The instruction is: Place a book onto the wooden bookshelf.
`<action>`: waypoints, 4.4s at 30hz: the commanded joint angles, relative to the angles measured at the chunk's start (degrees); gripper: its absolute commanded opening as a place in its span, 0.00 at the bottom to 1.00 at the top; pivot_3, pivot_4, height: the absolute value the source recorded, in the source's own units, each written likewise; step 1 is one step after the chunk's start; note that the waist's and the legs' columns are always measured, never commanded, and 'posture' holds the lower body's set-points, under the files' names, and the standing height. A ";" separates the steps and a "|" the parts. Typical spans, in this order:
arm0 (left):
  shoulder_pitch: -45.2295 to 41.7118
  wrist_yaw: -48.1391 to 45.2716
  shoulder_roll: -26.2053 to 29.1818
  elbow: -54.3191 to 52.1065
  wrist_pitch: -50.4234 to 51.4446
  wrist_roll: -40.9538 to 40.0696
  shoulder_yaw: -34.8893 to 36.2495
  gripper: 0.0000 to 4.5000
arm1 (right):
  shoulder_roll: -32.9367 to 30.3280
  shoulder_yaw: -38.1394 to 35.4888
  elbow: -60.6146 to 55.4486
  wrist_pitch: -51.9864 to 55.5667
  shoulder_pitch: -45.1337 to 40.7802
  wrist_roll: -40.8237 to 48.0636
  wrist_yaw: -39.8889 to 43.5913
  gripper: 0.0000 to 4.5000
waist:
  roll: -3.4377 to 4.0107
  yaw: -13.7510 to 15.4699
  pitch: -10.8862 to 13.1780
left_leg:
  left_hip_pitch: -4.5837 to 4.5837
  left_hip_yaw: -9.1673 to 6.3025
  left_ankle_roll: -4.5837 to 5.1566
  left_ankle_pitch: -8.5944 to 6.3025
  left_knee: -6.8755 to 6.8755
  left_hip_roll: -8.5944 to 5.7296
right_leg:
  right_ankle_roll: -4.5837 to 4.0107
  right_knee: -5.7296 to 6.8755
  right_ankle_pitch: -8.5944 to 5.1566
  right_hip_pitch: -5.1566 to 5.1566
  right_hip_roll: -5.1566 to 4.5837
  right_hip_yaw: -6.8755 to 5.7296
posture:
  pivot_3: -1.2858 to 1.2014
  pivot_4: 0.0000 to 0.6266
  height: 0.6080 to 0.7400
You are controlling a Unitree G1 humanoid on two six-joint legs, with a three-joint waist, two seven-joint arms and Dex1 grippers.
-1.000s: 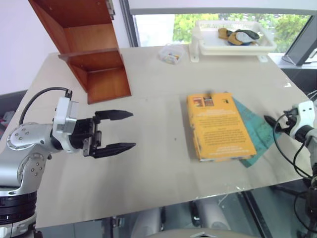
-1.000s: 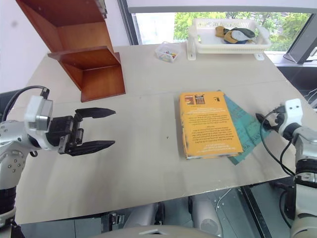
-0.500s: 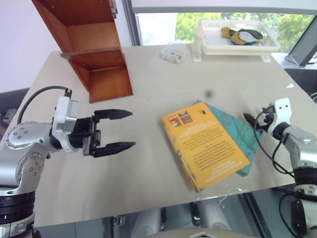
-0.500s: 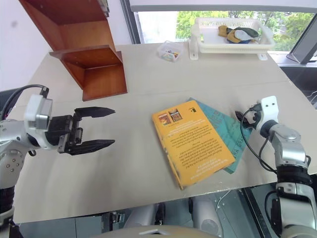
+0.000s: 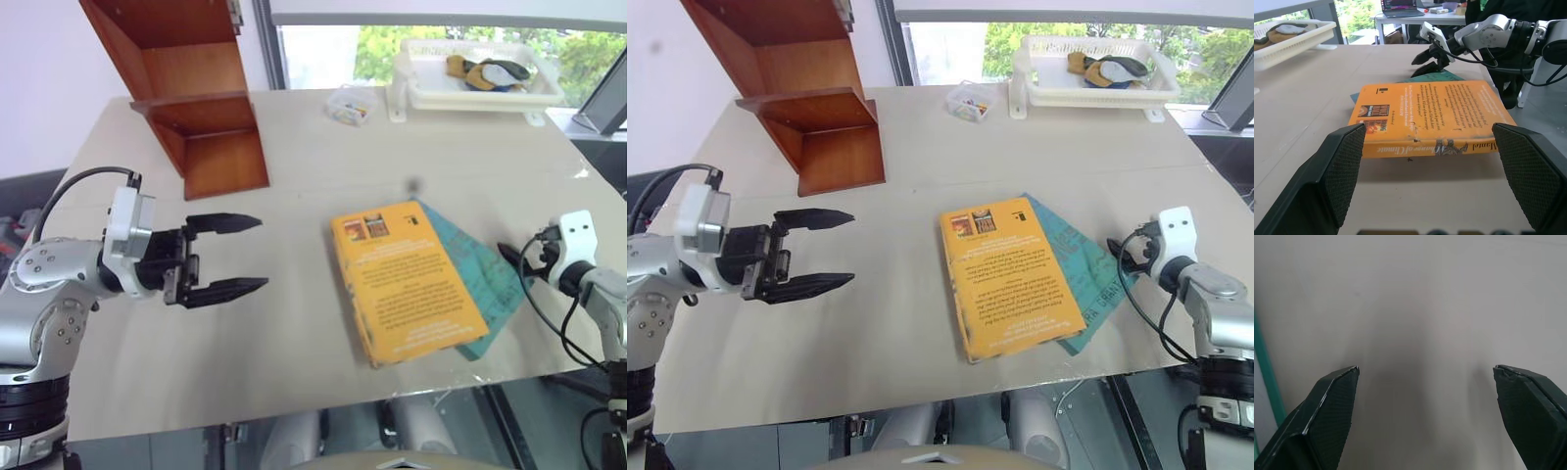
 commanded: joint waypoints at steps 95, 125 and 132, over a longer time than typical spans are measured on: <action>-44.15 26.49 -17.92 30.35 -3.04 19.79 -29.25 0.31 | -17.10 -37.31 -18.80 10.81 23.63 46.34 44.79 1.00 | 0.05 1.82 0.28 | -0.31 -0.44 0.33 -0.19 0.25 -0.47 | -0.01 -0.44 -0.11 0.30 -0.74 -0.52 | 0.52 0.24 1.00; -84.92 37.76 -12.87 66.26 -48.15 75.48 -43.48 0.31 | -16.95 -30.86 0.78 10.51 6.28 49.64 49.99 1.00 | 0.12 1.73 0.39 | -1.18 -0.43 0.71 -0.39 0.41 -0.75 | 0.74 -0.78 0.30 -0.25 -0.79 -0.58 | 0.52 0.24 1.00; -86.18 28.56 -12.79 66.88 -41.54 76.41 -43.99 0.31 | -17.16 -29.34 3.04 9.28 3.45 47.84 51.22 1.00 | 0.16 1.67 0.39 | -1.22 -0.39 0.76 -0.42 0.44 -0.79 | 0.81 -0.75 0.27 -0.29 -0.81 -0.54 | 0.52 0.24 1.00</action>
